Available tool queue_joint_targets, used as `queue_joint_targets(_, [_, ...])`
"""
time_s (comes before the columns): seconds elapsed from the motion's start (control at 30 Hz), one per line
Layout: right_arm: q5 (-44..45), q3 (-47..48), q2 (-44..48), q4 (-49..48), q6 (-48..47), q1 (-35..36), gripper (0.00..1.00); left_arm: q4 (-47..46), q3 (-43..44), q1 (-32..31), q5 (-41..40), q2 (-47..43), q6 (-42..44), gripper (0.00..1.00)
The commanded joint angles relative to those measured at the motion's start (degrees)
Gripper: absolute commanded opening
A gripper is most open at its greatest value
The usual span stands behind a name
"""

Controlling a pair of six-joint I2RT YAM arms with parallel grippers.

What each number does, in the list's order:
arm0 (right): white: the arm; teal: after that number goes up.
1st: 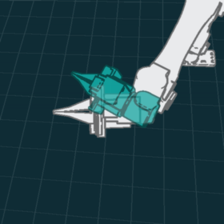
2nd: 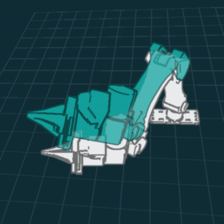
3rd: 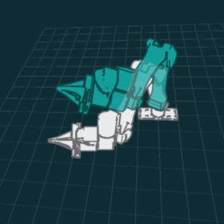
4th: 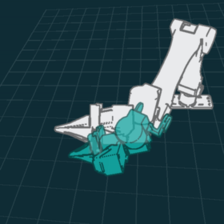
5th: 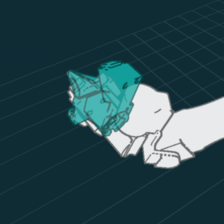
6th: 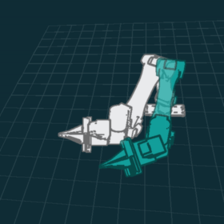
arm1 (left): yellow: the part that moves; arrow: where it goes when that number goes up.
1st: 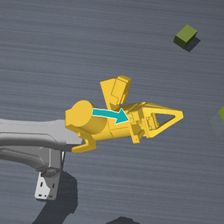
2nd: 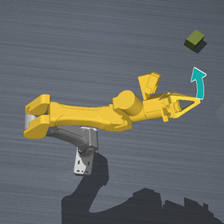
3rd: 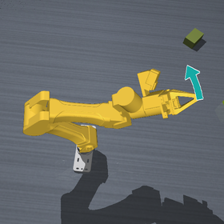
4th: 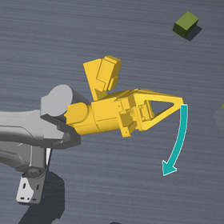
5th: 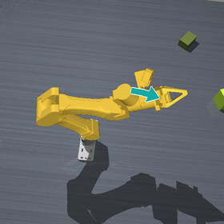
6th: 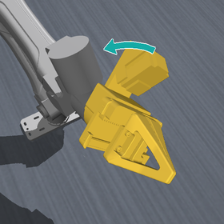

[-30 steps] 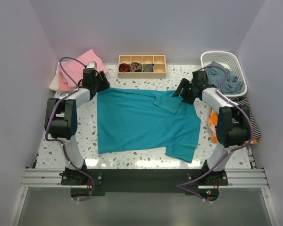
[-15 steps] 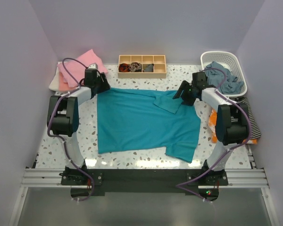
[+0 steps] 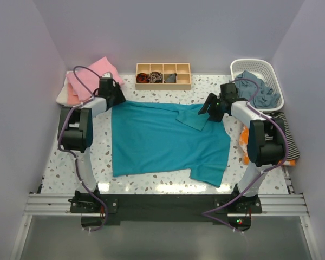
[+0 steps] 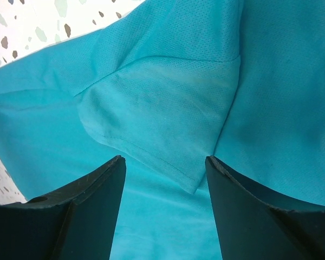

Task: Fold and stack the t-shirts
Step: Fold the tshirt

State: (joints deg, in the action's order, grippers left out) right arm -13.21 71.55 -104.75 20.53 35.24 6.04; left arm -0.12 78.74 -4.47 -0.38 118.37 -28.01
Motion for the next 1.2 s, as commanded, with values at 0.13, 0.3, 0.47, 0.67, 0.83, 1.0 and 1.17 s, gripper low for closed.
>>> queue_joint_targets(0.13, [-1.2, 0.1, 0.1, -0.1, -1.1, -0.2, 0.64, 2.1, 3.3, 0.5, -1.4, 1.7, -0.9, 0.24])
queue_joint_targets(0.3, [-1.4, -1.0, 1.2, -0.5, -1.3, -0.1, 0.61, 2.4, 3.4, 0.5, -1.2, 1.5, -0.6, 0.03])
queue_joint_targets(0.47, [0.4, -2.5, 3.5, -0.7, -0.4, -0.2, 0.59, 2.4, 3.3, 0.5, -1.0, 0.2, -0.3, 0.0])
queue_joint_targets(0.67, [1.4, -3.6, 3.2, -0.1, 0.2, -0.4, 0.59, 2.1, 2.1, 0.5, -0.8, -1.7, -0.2, 0.0])
queue_joint_targets(0.83, [0.9, -3.7, 1.3, -1.3, 0.3, -0.3, 0.53, 1.8, 1.7, 0.5, -0.3, -2.1, -0.2, 0.0])
queue_joint_targets(1.0, [1.1, -3.9, -0.2, -3.4, 0.1, -0.3, 0.46, 1.5, 1.0, 0.5, -0.1, -2.5, -0.2, 0.0])
queue_joint_targets(1.17, [2.9, -2.1, -1.9, -1.2, -0.6, -0.4, 0.47, 1.4, 0.7, 0.5, -0.1, -2.6, -0.1, 0.0])
